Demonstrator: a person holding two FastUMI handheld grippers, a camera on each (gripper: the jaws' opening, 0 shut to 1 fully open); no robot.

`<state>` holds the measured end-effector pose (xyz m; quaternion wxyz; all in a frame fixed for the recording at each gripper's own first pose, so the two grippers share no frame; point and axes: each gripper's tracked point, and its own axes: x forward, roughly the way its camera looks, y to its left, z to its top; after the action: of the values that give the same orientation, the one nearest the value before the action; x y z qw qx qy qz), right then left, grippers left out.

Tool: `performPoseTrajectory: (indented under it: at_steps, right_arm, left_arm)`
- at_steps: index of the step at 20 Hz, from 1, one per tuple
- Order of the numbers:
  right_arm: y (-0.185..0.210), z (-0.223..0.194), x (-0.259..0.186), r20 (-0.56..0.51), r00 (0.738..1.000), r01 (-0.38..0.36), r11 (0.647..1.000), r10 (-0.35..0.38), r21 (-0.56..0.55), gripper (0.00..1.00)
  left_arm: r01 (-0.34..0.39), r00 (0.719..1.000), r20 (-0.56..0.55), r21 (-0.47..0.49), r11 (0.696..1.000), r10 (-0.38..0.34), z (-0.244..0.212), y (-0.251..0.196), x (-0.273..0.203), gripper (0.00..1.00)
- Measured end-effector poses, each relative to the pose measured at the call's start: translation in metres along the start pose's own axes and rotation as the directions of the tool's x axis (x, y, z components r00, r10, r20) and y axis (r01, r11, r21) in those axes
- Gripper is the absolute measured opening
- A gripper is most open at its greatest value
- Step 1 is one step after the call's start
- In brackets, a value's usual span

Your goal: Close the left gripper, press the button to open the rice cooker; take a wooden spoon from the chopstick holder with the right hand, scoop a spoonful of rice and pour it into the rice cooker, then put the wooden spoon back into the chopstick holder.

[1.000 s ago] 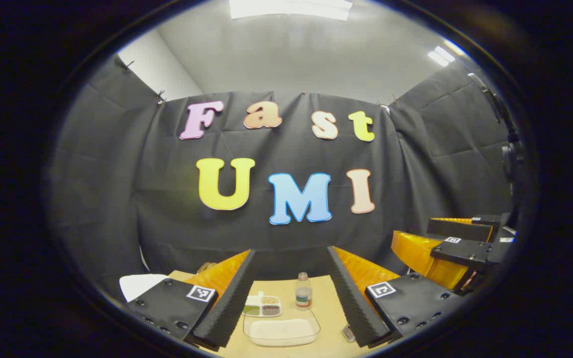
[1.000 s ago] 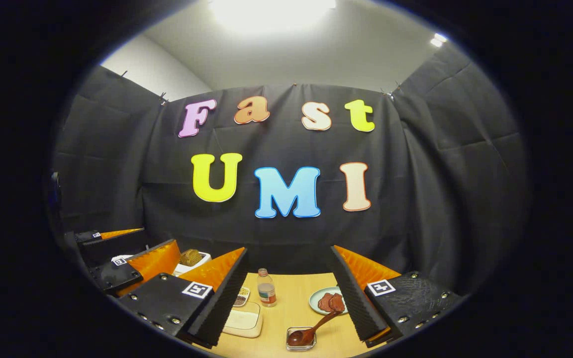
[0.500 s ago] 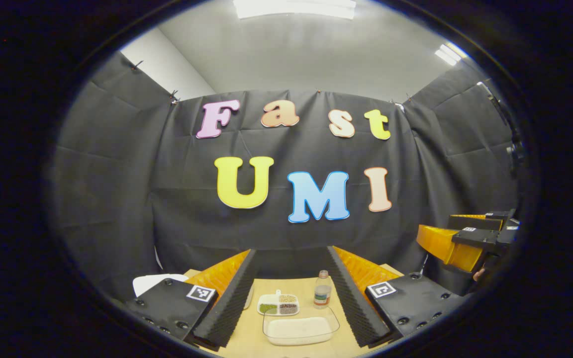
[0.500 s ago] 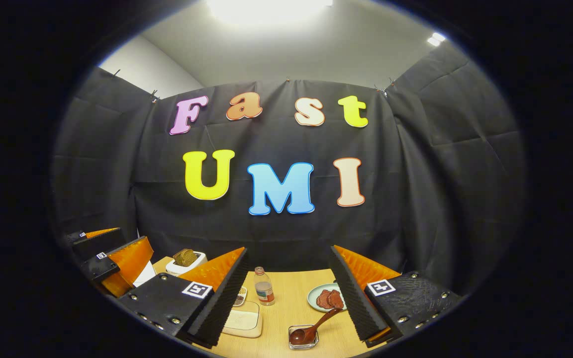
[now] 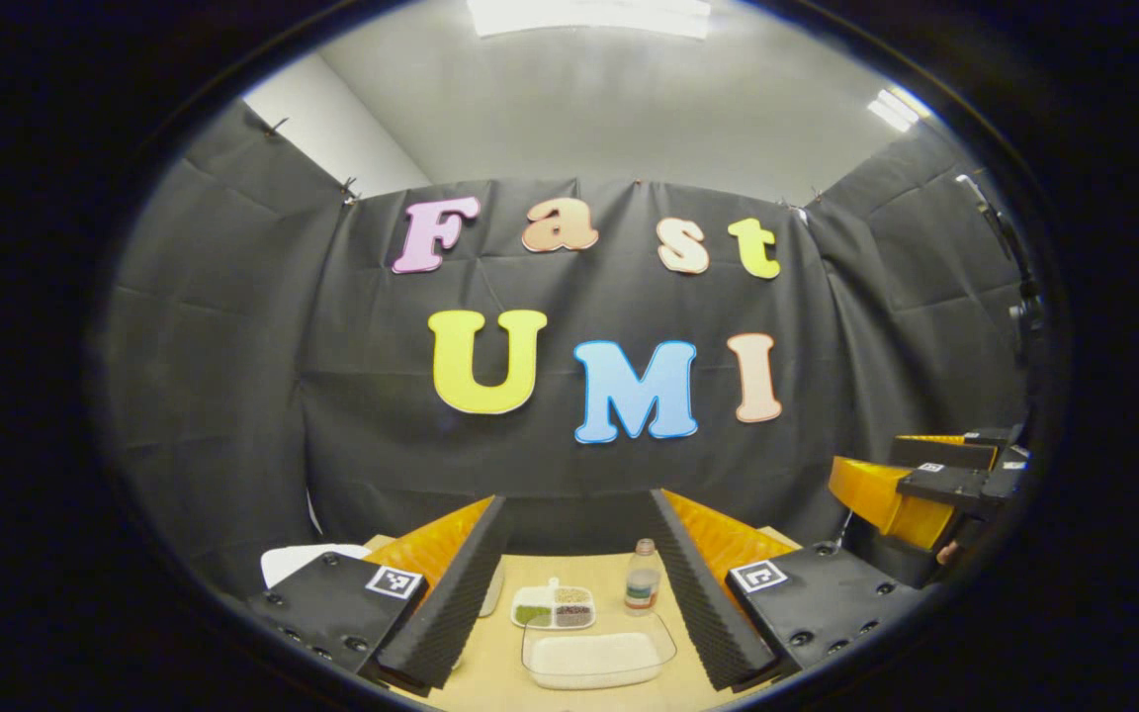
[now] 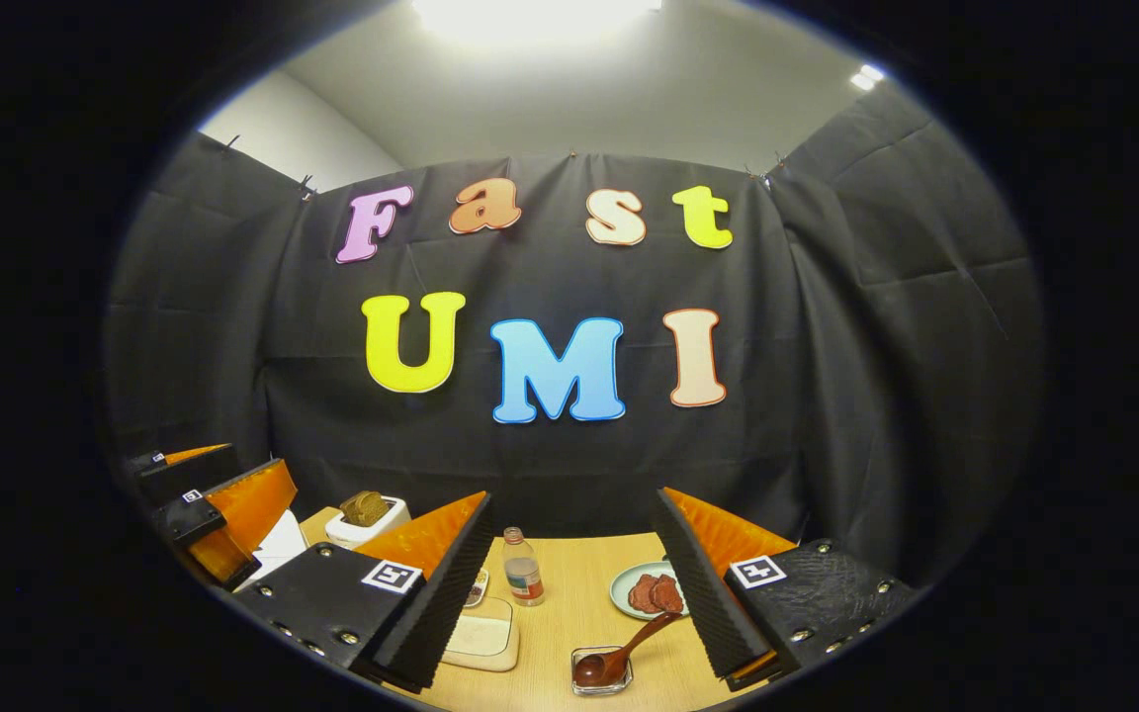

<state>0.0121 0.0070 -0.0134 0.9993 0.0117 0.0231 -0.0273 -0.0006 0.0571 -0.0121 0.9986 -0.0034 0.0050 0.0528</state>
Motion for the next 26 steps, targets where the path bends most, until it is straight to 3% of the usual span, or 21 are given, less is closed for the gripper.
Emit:
performPoseTrajectory:
  at_steps: [4,9,11,13,14,18,19,20,21,22,26]
  right_arm:
    - [0.004,-0.002,0.002,-0.003,1.0,-0.022,1.0,0.022,-0.002,0.97]
    - [0.004,-0.002,0.001,0.007,0.999,-0.032,0.999,0.032,-0.009,0.97]
    - [0.006,-0.006,0.001,0.007,0.999,-0.039,0.999,0.039,-0.016,0.97]
    - [0.016,-0.013,0.004,-0.015,0.997,-0.072,0.997,0.072,-0.04,0.98]
    - [0.019,-0.013,0.004,-0.02,0.996,-0.085,0.996,0.085,-0.039,0.98]
    - [0.031,-0.01,0.009,-0.018,0.994,-0.104,0.994,0.104,-0.017,0.97]
    - [0.034,-0.011,0.01,-0.018,0.994,-0.11,0.994,0.109,-0.018,0.97]
    - [0.036,-0.012,0.01,-0.022,0.993,-0.114,0.993,0.114,-0.021,0.97]
    - [0.036,-0.015,0.01,-0.026,0.993,-0.119,0.993,0.118,-0.021,0.97]
    - [0.036,-0.017,0.01,-0.033,0.992,-0.121,0.992,0.12,-0.02,0.97]
    - [0.031,-0.026,0.009,-0.058,0.992,-0.112,0.993,0.11,-0.025,0.98]
  left_arm:
    - [-0.008,1.0,0.01,-0.018,1.0,0.008,0.004,0.006,0.003,1.0]
    - [-0.023,1.0,-0.012,-0.008,1.0,0.023,-0.007,0.011,0.006,1.0]
    - [-0.023,1.0,-0.019,-0.001,1.0,0.023,-0.009,0.012,0.007,0.93]
    - [-0.024,1.0,-0.019,-0.009,1.0,0.024,-0.01,0.014,0.007,0.97]
    - [-0.022,0.999,-0.025,-0.017,1.0,0.021,-0.012,0.015,0.007,0.92]
    - [-0.043,0.993,-0.109,-0.016,0.999,0.041,-0.041,0.036,0.007,0.55]
    - [-0.05,0.99,-0.136,-0.014,0.999,0.047,-0.05,0.042,0.006,0.43]
    - [-0.071,0.984,-0.165,-0.012,0.997,0.068,-0.059,0.052,0.008,0.22]
    - [-0.069,0.978,-0.199,-0.028,0.997,0.062,-0.071,0.058,0.009,0.13]
    - [-0.069,0.969,-0.239,-0.047,0.996,0.056,-0.082,0.065,0.007,0.08]
    - [-0.15,0.927,-0.36,-0.101,0.983,0.105,-0.128,0.127,0.011,0.08]
